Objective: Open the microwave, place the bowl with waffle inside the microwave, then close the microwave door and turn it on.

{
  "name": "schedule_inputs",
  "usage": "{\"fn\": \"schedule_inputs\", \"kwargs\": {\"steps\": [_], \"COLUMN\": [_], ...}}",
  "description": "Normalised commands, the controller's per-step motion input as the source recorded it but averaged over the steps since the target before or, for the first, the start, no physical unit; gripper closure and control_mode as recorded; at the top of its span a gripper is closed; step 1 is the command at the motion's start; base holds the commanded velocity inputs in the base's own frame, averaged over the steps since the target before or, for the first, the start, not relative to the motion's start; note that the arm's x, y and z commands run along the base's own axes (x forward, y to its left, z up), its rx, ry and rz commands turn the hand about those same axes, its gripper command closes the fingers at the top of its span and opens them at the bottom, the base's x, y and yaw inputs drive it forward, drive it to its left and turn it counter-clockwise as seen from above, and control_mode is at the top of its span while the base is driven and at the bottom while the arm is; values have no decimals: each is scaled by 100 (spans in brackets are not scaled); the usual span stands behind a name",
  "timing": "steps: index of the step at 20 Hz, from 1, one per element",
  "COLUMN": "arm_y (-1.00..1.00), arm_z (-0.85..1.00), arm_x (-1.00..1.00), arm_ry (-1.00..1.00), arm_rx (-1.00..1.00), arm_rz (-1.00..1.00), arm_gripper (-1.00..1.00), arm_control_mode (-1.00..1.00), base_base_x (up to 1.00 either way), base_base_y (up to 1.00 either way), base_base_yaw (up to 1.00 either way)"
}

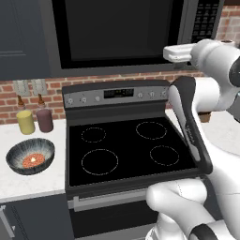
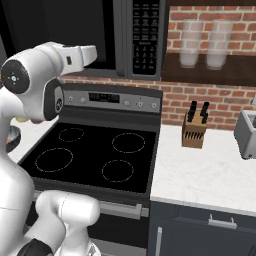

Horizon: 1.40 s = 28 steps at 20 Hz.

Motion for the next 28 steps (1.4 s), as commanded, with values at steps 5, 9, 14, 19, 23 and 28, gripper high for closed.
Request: {"fn": "schedule_inputs", "kwargs": {"steps": [5,9,14,19,23,28], "arm_y": [-27,-41,-39,-5,0,0], "arm_z": [45,0,0,-19,-47,-40], "arm_x": [-8,35,11,0,0,0], "arm_ry": [-11,14,31,34,22,15], "arm_rx": [2,0,0,-1,-1,0], "arm_rz": [-3,-6,-4,0,0,0], "arm_gripper": [-100,-100,-100,-100,-100,-100], "arm_control_mode": [-100,-100,-100,-100,-100,-100], "base_base_x": [0,0,0,0,0,0], "base_base_y": [0,0,0,0,0,0], "base_base_yaw": [0,0,0,0,0,0]}}
